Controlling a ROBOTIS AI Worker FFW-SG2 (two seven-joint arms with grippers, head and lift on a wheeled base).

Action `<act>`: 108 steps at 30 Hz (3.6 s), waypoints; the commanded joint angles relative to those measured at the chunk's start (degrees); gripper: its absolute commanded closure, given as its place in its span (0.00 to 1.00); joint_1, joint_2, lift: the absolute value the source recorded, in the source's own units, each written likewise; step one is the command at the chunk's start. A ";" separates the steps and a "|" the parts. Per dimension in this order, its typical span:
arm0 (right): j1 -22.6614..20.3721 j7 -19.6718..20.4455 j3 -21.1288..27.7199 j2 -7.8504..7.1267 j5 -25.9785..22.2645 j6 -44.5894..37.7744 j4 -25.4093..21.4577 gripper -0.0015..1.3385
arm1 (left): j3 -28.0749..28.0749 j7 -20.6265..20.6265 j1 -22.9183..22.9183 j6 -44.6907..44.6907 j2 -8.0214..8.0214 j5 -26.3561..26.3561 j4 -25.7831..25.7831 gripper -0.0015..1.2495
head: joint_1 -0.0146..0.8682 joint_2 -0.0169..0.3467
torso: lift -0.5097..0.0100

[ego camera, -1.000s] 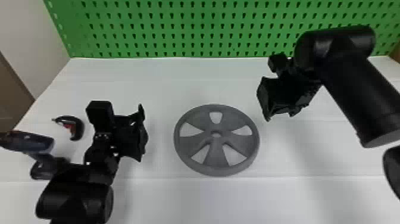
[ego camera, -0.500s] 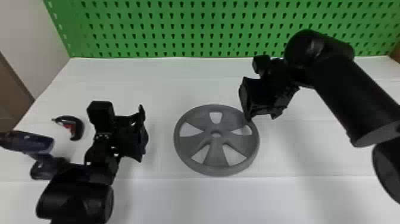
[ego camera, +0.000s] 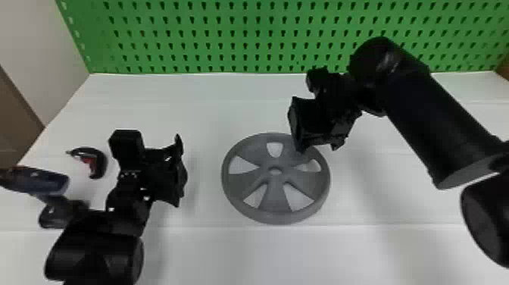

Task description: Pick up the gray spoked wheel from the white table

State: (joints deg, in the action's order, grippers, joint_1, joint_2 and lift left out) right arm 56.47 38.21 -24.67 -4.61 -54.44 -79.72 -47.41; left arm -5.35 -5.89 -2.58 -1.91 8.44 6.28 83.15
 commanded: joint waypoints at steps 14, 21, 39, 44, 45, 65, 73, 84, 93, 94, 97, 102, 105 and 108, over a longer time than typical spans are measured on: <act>-2.95 2.74 6.30 0.30 0.83 0.53 -3.21 0.35 | 0.25 0.00 0.20 -0.02 0.00 0.40 0.00 0.14 | 0.89 0.17 | 0.79; -2.16 2.74 3.05 -1.63 -6.20 -1.14 -1.19 0.35 | -0.10 0.00 -0.06 -0.02 0.00 0.40 0.00 0.14 | 0.89 0.17 | 0.79; -0.66 -11.58 0.06 -3.74 6.28 -1.32 -0.66 0.35 | -0.54 -0.35 -0.50 -0.02 0.00 0.49 -0.27 0.14 | 0.89 0.17 | 0.79; -0.22 -20.02 -1.52 -3.65 12.61 -0.35 0.39 0.35 | -0.54 -0.35 -0.50 -0.02 0.00 0.58 -0.27 0.14 | 0.89 0.17 | 0.79; -0.22 -21.43 -1.61 -3.65 13.66 -0.18 0.48 0.35 | -0.54 -0.35 -0.50 -0.02 0.00 0.58 -0.27 0.14 | 0.89 0.17 | 0.79; -0.57 -27.76 -1.52 -3.65 19.46 0.26 0.48 0.35 | -0.63 -0.35 -0.59 -0.02 0.00 0.84 -0.27 0.15 | 0.89 0.17 | 0.79; -1.28 -33.12 0.15 -3.21 25.61 0.44 0.57 0.35 | -0.80 -0.35 -1.12 -0.02 0.00 0.93 -0.27 0.15 | 0.89 0.17 | 0.79; -3.04 -35.14 2.96 -2.42 29.22 0.53 0.48 0.35 | -0.72 -0.44 -1.64 -0.02 -0.09 1.46 -0.27 0.15 | 0.89 0.17 | 0.79; -3.39 -37.16 1.47 -1.72 31.59 1.32 0.48 0.35 | -0.72 -0.44 -1.64 -0.63 -0.09 1.63 -0.27 0.15 | 0.89 0.17 | 0.79; -3.39 -37.42 1.47 -1.63 31.77 1.49 0.48 0.35 | -0.80 -0.44 -1.64 -0.99 0.00 1.46 -0.27 0.15 | 0.89 0.17 | 0.79; -3.65 -38.21 1.47 -1.63 32.21 2.11 0.48 0.35 | -0.80 -0.35 -1.55 -1.25 -0.09 1.37 -0.27 0.15 | 0.89 0.17 | 0.79; -3.83 -39.71 0.59 -1.37 33.26 3.07 0.57 0.35 | -1.07 -0.35 -1.38 -1.51 0.00 1.37 -0.62 0.15 | 0.89 0.17 | 0.79; -3.83 -40.24 -0.29 -1.28 33.35 3.43 0.75 0.35 | -1.15 -0.35 -1.47 -1.51 0.00 1.37 -0.70 0.15 | 0.89 0.17 | 0.79; -3.83 -40.76 -0.91 -1.19 33.44 3.69 1.54 0.35 | -1.33 -0.35 -1.55 -1.51 0.00 1.37 -0.79 0.15 | 0.89 0.17 | 0.79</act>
State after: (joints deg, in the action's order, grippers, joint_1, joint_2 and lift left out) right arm 52.65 -2.16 -24.72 -5.92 -21.16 -76.43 -46.65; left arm -6.49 -6.24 -3.98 -3.41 8.43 7.65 82.51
